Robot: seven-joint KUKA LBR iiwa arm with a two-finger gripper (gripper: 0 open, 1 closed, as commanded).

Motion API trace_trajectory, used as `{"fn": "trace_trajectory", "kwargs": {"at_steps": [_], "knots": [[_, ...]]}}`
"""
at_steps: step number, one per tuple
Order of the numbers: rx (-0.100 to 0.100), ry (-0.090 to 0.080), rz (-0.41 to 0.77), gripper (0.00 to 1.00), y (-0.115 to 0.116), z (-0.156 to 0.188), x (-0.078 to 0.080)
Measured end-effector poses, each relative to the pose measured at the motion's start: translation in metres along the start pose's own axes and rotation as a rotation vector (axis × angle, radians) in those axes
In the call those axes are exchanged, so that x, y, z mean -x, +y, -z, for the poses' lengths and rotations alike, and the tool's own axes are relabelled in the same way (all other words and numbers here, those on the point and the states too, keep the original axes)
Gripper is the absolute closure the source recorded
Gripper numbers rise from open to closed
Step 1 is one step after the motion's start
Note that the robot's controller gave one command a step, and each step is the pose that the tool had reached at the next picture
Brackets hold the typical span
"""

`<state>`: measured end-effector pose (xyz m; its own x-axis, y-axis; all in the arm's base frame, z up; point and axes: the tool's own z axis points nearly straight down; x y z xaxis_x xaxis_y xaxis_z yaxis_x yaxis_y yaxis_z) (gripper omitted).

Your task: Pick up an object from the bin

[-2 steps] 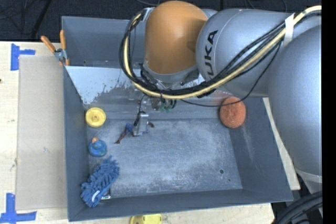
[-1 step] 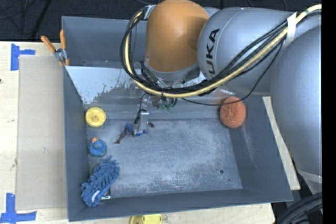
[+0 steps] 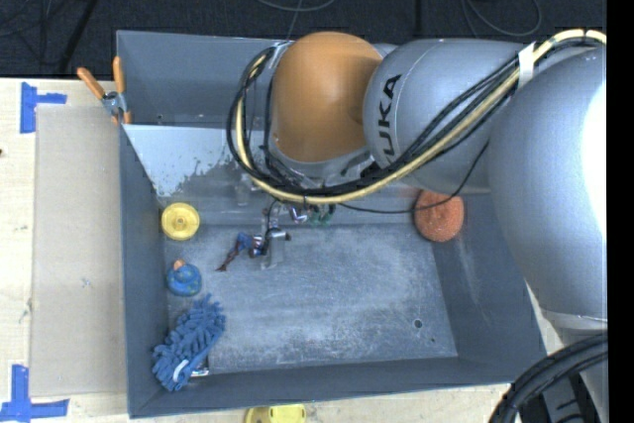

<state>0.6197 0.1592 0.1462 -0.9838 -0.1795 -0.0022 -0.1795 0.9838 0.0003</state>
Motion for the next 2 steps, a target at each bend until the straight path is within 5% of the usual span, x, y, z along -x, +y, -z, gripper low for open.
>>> {"fn": "trace_trajectory", "kwargs": {"at_steps": [2], "knots": [[0.000,0.000,0.205,0.00,-0.0097,-0.0150,-0.0007]]}}
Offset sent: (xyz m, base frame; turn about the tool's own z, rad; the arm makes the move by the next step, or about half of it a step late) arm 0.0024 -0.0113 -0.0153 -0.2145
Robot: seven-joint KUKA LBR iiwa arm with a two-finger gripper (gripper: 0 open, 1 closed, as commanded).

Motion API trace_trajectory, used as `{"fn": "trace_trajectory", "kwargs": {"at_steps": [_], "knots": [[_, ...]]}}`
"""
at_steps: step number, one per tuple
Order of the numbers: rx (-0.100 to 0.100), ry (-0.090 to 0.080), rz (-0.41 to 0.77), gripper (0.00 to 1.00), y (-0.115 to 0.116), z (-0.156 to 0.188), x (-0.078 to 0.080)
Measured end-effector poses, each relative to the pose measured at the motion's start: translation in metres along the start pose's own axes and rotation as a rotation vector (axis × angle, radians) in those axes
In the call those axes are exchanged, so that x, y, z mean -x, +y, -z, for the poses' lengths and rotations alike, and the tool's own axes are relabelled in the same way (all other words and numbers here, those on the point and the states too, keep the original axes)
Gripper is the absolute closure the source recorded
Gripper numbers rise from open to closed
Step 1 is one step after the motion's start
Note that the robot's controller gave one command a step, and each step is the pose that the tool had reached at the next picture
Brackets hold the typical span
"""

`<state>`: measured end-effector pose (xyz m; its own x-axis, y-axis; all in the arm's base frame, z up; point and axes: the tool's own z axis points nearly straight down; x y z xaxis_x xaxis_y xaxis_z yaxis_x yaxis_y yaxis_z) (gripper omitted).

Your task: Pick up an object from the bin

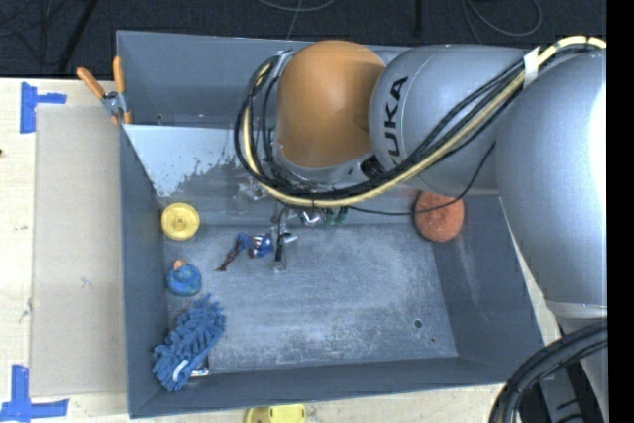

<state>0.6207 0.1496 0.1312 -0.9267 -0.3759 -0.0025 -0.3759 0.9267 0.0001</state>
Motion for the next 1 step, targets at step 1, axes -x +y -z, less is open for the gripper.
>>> {"fn": "trace_trajectory", "kwargs": {"at_steps": [1], "knots": [[0.000,0.000,0.215,0.00,-0.0074,-0.0580,-0.0022]]}}
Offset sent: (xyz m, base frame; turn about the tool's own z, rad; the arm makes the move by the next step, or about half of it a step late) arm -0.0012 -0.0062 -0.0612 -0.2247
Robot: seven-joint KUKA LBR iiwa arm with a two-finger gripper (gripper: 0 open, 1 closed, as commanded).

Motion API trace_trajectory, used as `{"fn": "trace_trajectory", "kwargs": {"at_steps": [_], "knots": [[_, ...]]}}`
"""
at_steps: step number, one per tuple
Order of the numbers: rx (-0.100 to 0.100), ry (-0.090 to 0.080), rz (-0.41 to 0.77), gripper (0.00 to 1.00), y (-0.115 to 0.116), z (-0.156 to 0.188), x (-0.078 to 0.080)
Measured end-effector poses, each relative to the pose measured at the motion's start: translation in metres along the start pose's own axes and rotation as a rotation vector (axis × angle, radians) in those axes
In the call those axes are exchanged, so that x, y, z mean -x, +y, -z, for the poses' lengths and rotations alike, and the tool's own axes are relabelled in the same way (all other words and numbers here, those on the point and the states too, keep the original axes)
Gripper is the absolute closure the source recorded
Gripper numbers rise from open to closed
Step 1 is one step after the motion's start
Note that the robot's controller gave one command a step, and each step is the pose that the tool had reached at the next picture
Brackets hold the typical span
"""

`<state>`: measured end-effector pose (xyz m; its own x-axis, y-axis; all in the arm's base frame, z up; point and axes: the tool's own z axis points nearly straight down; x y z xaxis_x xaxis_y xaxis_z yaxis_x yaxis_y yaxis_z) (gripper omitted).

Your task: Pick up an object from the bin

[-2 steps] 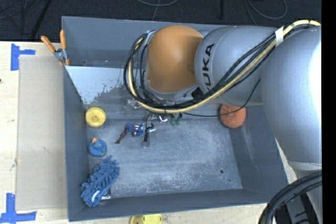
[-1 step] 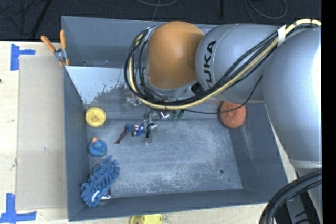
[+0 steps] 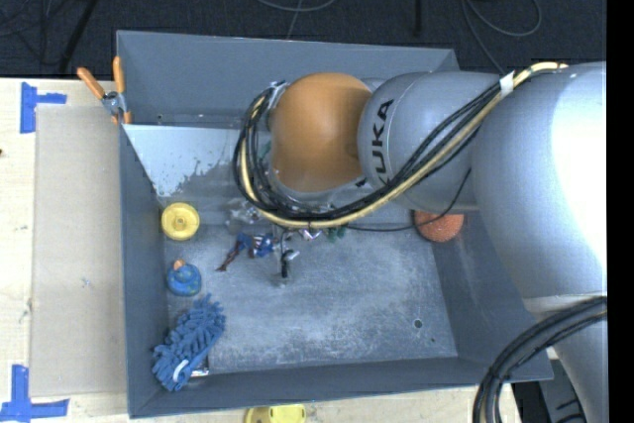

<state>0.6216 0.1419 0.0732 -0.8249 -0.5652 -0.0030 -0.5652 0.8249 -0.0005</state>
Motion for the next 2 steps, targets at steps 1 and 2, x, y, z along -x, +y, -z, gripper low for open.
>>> {"fn": "trace_trajectory", "kwargs": {"at_steps": [1,2], "knots": [[0.002,0.002,-0.002,1.00,-0.0006,-0.0098,-0.0005],[0.001,0.001,-0.002,1.00,-0.0005,-0.0095,-0.0007]]}}
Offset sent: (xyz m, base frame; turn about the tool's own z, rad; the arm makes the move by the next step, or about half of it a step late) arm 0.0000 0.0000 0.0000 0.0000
